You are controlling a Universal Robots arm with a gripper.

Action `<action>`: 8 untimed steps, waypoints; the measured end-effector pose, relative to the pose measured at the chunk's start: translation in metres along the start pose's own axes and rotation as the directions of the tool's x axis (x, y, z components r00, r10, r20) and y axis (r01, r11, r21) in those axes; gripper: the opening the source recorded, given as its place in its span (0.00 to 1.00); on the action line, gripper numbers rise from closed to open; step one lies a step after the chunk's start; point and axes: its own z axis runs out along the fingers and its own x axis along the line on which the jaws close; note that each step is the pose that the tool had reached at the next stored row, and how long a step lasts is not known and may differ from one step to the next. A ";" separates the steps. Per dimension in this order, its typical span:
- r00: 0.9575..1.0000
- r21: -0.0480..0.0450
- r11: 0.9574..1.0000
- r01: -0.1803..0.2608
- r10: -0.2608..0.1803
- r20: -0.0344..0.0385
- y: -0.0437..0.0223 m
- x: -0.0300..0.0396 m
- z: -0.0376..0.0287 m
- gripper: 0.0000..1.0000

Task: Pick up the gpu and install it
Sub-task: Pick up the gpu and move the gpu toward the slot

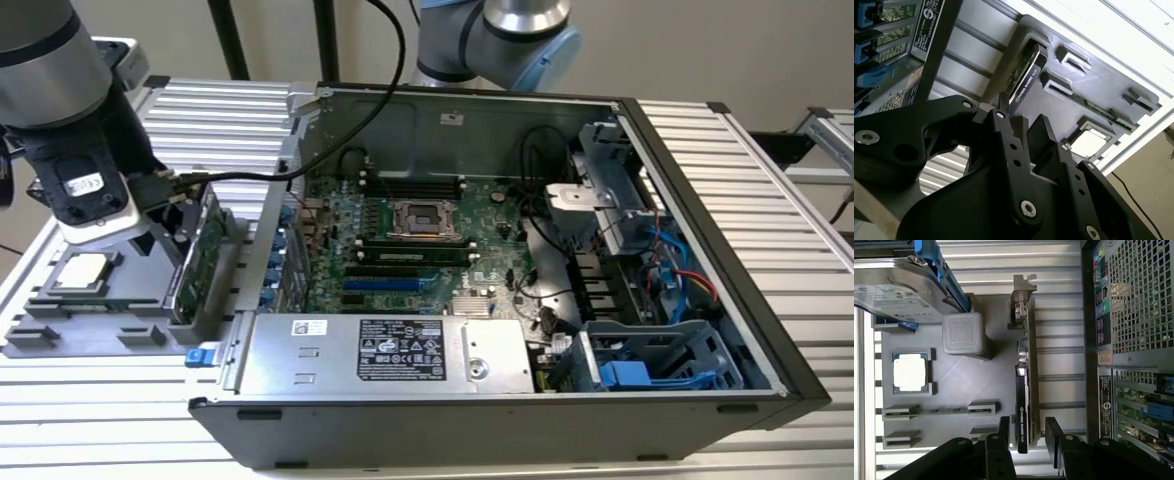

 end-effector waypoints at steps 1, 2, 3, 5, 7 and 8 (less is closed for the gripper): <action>1.000 0.000 1.000 0.000 0.000 0.000 0.0000 0.0001 0.0006 1.00; 1.000 0.000 1.000 0.000 0.000 0.000 0.0000 0.0002 0.0012 1.00; 1.000 0.000 1.000 0.000 0.000 0.000 0.0000 0.0003 0.0018 1.00; 1.000 0.000 1.000 0.000 0.000 0.000 0.0000 0.0004 0.0030 1.00; 1.000 0.000 1.000 0.000 0.000 0.000 -0.0001 0.0006 0.0042 1.00; 1.000 0.000 1.000 0.000 0.000 0.000 -0.0001 0.0006 0.0048 1.00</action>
